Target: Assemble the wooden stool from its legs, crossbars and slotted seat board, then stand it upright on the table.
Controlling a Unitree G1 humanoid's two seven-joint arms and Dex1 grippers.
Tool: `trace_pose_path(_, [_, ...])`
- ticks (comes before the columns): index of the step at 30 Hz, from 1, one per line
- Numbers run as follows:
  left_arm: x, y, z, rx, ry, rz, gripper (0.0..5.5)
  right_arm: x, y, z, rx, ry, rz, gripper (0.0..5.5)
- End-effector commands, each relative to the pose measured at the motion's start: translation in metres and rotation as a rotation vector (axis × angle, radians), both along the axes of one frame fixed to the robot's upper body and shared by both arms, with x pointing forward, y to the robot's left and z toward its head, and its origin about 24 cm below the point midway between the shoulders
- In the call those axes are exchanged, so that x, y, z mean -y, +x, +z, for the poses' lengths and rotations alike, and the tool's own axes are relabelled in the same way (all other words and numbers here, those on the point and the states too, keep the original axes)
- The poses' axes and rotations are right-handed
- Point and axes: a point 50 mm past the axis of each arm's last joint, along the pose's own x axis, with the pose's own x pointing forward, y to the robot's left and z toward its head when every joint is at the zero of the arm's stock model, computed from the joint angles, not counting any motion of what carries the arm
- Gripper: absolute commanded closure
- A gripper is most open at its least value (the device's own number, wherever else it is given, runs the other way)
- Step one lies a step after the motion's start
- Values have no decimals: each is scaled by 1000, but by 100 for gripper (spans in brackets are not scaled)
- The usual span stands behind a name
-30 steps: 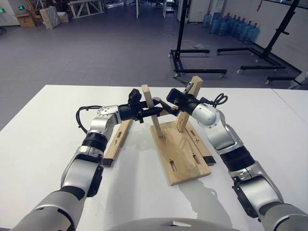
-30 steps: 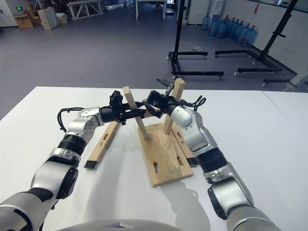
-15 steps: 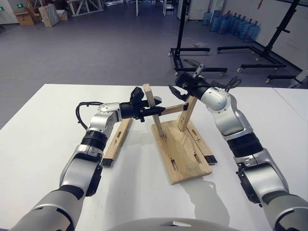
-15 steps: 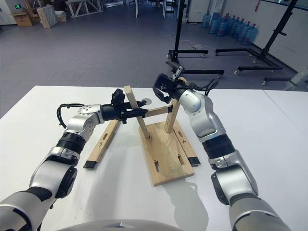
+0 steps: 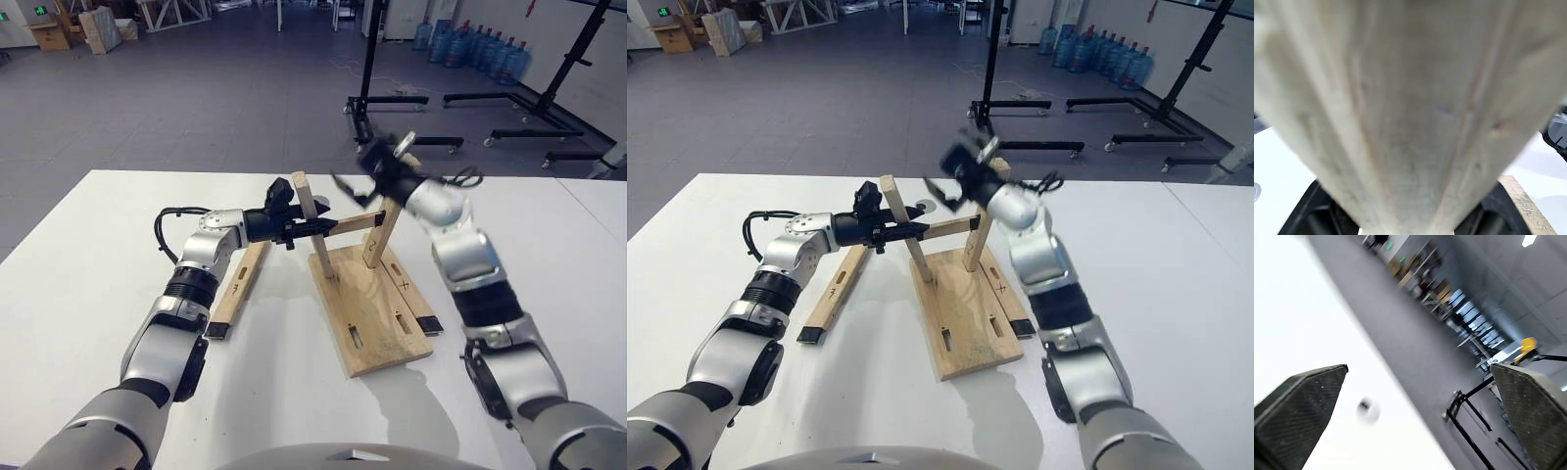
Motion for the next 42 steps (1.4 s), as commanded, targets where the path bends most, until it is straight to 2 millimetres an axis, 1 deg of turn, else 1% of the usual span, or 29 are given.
trace_pose_path(1, [-4,-9,-34,-116,103,8,349,15,-4,81,96,219,2,12])
trace_pose_path(2, [-4,-9,-34,-115,102,7,349,23,-4,98,99,266,-16,12])
trace_pose_path(3, [-3,-9,-33,-115,101,5,349,41,-1,114,70,365,-56,12])
trace_pose_path(4, [-3,-9,-33,-114,100,3,349,65,5,122,15,460,-106,12])
trace_pose_path(5, [-3,-9,-32,-114,100,1,349,87,11,122,-34,515,-168,12])
trace_pose_path(6, [-2,-10,-32,-111,96,-5,349,111,19,108,-131,575,-230,12])
trace_pose_path(7, [-1,-10,-31,-109,94,-11,349,130,25,90,-205,601,-293,12])
trace_pose_path(8, [-1,-10,-30,-106,91,-18,349,145,30,60,-319,632,-339,12])
trace_pose_path(9, [-1,-10,-29,-101,83,-25,349,156,34,25,-446,672,-376,12])
trace_pose_path(10, [-1,-10,-28,-98,76,-31,349,159,35,-2,-550,718,-381,12])
trace_pose_path(11, [-1,-10,-27,-96,64,-35,349,162,35,-25,-612,734,-396,12])
trace_pose_path(12, [-2,-10,-26,-98,49,-38,349,158,34,-51,-701,755,-384,12])
trace_pose_path(13, [-2,-10,-25,-97,40,-40,349,153,33,-76,-769,737,-393,12])
trace_pose_path(14, [-3,-10,-25,-99,33,-43,349,147,30,-94,-829,732,-374,12])
trace_pose_path(15, [-3,-9,-25,-100,29,-46,349,140,28,-106,-871,742,-348,12])
trace_pose_path(16, [-4,-9,-24,-101,26,-50,349,134,27,-112,-887,751,-325,12])
trace_pose_path(18, [-4,-8,-24,-103,22,-52,349,126,27,-115,-900,800,-279,12])
trace_pose_path(20, [-5,-8,-23,-103,24,-51,349,124,27,-113,-900,845,-255,12])
trace_pose_path(23, [-6,-7,-23,-97,35,-47,349,136,25,-108,-870,890,-275,12])
trace_pose_path(26, [-7,-7,-23,-90,37,-42,349,149,20,-98,-824,892,-313,12])
trace_pose_path(28, [-7,-7,-22,-87,38,-41,349,147,17,-95,-812,867,-318,12])
trace_pose_path(34, [-8,-7,-23,-87,39,-39,349,105,17,-94,-829,842,-235,12])
trace_pose_path(36, [-7,-8,-24,-90,40,-43,349,85,16,-92,-839,842,-190,12])
trace_pose_path(39, [-3,-10,-26,-92,45,-57,349,53,6,-84,-845,789,-96,12])
trace_pose_path(40, [-3,-10,-26,-92,45,-59,349,46,2,-84,-852,765,-79,12])
trace_pose_path(42, [-1,-10,-24,-91,42,-61,349,34,-8,-93,-877,703,-71,12])
